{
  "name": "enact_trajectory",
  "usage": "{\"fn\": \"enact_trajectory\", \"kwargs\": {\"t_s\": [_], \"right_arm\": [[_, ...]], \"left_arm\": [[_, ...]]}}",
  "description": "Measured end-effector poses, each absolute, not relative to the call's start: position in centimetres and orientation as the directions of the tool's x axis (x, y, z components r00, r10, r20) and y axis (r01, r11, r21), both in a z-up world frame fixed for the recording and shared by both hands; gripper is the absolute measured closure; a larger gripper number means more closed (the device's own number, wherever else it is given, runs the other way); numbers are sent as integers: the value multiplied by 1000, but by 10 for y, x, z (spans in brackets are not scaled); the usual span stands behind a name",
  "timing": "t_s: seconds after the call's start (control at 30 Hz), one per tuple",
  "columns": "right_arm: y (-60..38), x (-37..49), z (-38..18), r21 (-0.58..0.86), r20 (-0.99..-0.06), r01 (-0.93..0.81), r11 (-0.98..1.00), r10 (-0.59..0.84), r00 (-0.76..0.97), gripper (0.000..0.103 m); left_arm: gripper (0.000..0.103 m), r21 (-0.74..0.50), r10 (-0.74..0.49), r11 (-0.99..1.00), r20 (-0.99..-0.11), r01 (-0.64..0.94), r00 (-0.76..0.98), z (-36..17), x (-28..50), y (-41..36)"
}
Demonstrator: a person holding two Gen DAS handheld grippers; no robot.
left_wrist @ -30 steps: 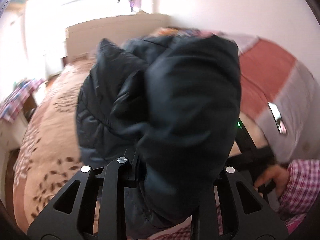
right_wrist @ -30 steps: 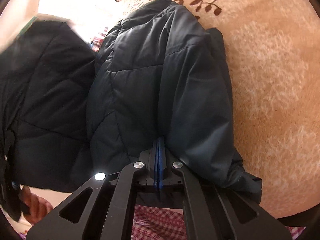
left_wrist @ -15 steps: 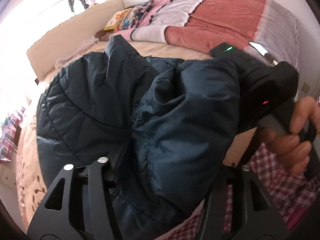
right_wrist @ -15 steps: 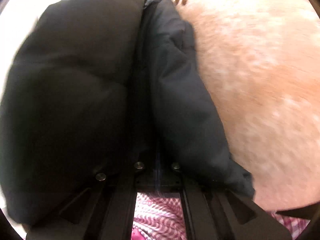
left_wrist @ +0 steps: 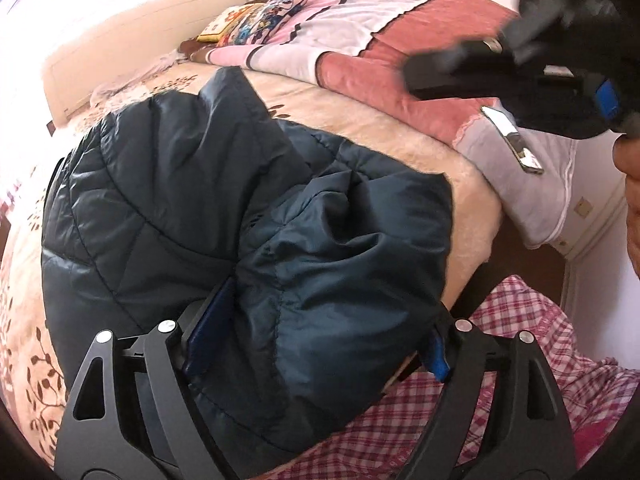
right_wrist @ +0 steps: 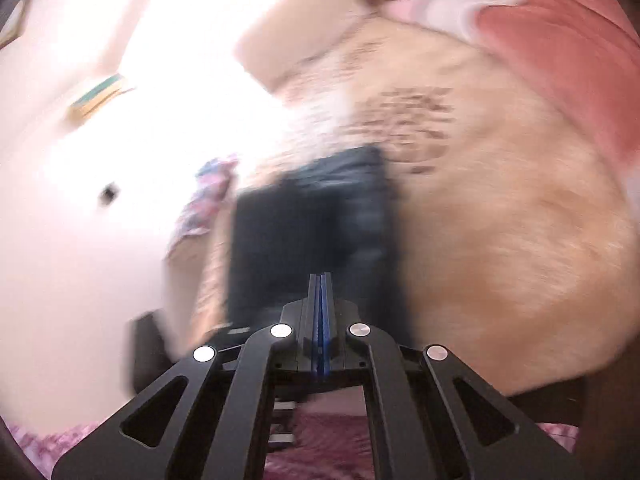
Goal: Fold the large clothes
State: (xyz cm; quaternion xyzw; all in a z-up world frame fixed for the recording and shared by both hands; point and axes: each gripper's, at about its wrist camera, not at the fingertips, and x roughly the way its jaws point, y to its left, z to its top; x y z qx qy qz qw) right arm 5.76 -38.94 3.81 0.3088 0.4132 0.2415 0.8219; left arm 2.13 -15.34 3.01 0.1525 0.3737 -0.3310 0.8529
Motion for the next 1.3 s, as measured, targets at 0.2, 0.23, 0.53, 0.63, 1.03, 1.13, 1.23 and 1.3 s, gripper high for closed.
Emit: {"fn": "enact_trajectory", "kwargs": {"t_s": [0.2, 0.23, 0.53, 0.63, 1.03, 1.13, 1.23, 1.3], "right_arm": [[-336, 95, 4, 557, -733, -153, 816, 569, 372, 103], [-340, 95, -12, 512, -777, -121, 851, 518, 356, 103], [-349, 89, -80, 532, -801, 2, 847, 503, 324, 103], [-348, 94, -88, 513, -818, 14, 858, 484, 310, 103], [-349, 94, -85, 517, -816, 58, 854, 471, 336, 103], [-349, 78, -63, 485, -810, 19, 874, 442, 386, 103], [-349, 68, -29, 437, -797, -8, 899, 391, 460, 103], [-348, 70, -6, 425, -769, -30, 905, 378, 516, 101]], "left_arm": [[23, -146, -574, 668, -725, 729, 381, 55, 6, -120], [23, -179, -591, 672, -714, 718, 375, 60, 2, -107], [23, -250, -446, 880, -724, 403, 526, 43, 13, -18], [23, -267, -436, 888, -747, 374, 501, 29, 17, -14], [23, -277, -423, 897, -762, 344, 490, 5, 23, -6], [23, -300, -438, 893, -756, 336, 487, 4, 27, 0], [23, -321, -451, 888, -748, 330, 487, 3, 29, 3], [23, -329, -458, 885, -744, 330, 486, 3, 29, 4]]}}
